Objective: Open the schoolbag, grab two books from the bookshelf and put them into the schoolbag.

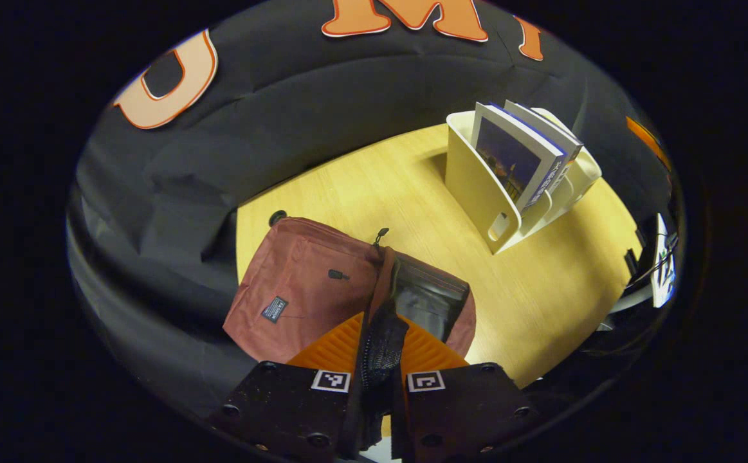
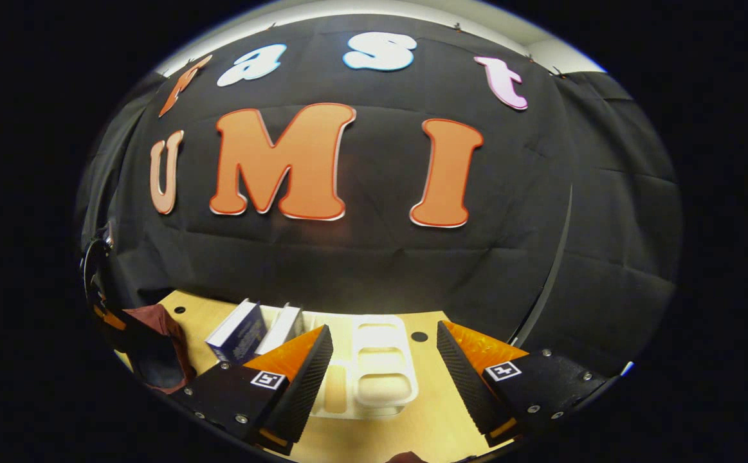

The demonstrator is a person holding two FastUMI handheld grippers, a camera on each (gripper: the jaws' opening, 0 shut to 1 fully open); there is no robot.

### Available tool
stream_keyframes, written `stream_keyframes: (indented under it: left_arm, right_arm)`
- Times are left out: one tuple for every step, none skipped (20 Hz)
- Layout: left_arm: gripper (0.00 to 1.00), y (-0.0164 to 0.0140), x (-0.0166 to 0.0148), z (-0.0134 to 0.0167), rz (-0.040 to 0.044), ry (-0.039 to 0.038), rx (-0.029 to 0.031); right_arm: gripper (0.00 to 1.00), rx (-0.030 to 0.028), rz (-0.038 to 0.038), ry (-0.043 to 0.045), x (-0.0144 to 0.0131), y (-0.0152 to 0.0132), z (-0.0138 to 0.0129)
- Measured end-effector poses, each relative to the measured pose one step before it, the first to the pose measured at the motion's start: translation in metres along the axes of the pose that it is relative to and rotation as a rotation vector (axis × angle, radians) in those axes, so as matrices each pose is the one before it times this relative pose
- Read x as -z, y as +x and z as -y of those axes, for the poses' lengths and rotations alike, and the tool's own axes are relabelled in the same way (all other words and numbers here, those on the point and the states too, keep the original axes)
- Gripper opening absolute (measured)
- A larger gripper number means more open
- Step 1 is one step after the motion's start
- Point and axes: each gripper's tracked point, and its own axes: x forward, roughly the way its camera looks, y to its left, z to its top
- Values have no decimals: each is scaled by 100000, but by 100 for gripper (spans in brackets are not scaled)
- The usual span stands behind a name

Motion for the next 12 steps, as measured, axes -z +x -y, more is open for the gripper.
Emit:
stream_keyframes:
  left_arm:
    - [18, -88, -288, -132, 295, 1739, 4576]
    - [18, -146, -87, -295, 62, 1961, 3982]
    - [18, -124, -160, -229, 182, 1866, 3970]
    - [18, -177, -9, -165, 143, 1665, 3928]
    - [18, -248, -169, -262, 278, 1802, 3746]
    - [18, -80, -116, -310, 209, 1554, 2870]
    - [18, -122, -61, -203, -271, 428, 2925]
    - [18, -107, 18, -137, -575, 387, 2357]
    - [18, -115, -146, -118, -100, -216, 2268]
    - [18, -132, -107, -171, -527, 878, 1823]
    - [18, -232, -122, -221, -489, 1242, 943]
    - [18, -89, -114, -166, -903, 1282, 569]
  right_arm:
    - [97, 617, -1532, -1985, -232, -686, -1486]
    - [96, 249, -860, -1057, -281, -631, -1438]
    - [97, 87, -1615, -6, -309, -619, -1471]
    - [97, -662, -1212, -261, -344, -432, -1704]
    - [97, 115, -418, -1314, -536, -313, -1369]
    - [96, 1409, -1952, -2207, -208, -34, -981]
    - [97, 658, -2495, -2222, -224, -119, -1082]
    - [97, 238, -3149, -1269, -102, 160, -1022]
    - [97, -2050, -3559, 211, 9, 63, -1241]
    - [97, -3198, -3869, 1433, 19, 154, -1499]
    - [97, -4187, -5430, 2371, 238, 633, -1425]
    - [97, -3121, -5410, 2500, 385, 540, -881]
